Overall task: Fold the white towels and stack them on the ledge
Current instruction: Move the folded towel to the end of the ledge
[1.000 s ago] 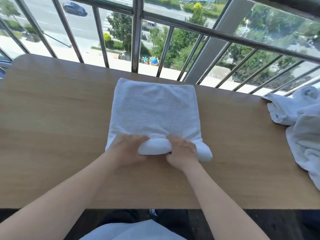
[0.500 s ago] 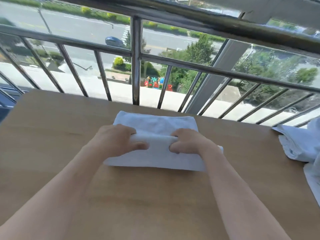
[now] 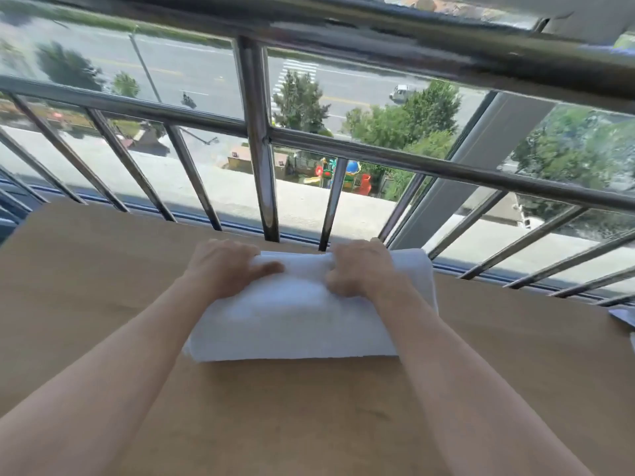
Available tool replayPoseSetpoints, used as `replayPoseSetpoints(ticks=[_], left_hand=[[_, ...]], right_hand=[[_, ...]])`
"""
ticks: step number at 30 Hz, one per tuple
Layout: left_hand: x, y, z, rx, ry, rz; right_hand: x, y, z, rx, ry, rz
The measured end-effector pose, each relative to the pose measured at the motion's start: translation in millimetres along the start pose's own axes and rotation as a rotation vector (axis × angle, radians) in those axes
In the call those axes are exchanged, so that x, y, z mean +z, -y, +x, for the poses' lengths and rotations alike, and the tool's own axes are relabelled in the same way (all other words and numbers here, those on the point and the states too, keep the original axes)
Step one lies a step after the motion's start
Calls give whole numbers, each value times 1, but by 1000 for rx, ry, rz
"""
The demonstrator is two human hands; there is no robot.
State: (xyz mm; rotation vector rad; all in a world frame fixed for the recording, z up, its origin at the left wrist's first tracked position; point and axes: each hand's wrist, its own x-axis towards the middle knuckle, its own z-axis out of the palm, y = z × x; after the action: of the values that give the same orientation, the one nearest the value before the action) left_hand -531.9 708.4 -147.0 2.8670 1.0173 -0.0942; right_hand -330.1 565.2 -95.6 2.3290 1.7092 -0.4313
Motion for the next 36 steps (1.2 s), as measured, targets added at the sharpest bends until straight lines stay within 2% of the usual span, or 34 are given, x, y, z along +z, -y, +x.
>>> replayPoseSetpoints(ticks=[3,6,8,12,14,16,20,23,25,28,30,33,36], left_hand=[[18,7,4,-56,-56,-37],[27,8,0,-142,-149,-54],[27,3,-2,-175,-221,-56],[21,-3,-8,-139,-381,-4],[16,2,-9,-154,-410,43],[14,9,-6,-224,-378,37],[26,8,2,-341,-185,-135],[17,3,1,-252,-172,-66],[7,-3,0,-268,-213,-37],[-1,-45,-11,-314,-249,-222],[4,-84,-27,-272,-182,-294],[13,-111,-43,-231,-54,-129],[16,-108,-39,-256,-8,-101]], right_hand=[[19,-3,15,-85,-161,17],[37,-4,25,-69,-295,192],[46,-5,29,-18,-310,277],[44,-3,39,12,-243,265],[41,-1,42,26,-292,278],[44,3,45,20,-328,290],[56,8,50,37,-331,311],[57,7,52,55,-329,318],[56,8,50,65,-336,324],[54,9,48,76,-354,321],[51,10,46,80,-346,321],[44,12,37,110,-375,276],[44,21,15,137,-552,266]])
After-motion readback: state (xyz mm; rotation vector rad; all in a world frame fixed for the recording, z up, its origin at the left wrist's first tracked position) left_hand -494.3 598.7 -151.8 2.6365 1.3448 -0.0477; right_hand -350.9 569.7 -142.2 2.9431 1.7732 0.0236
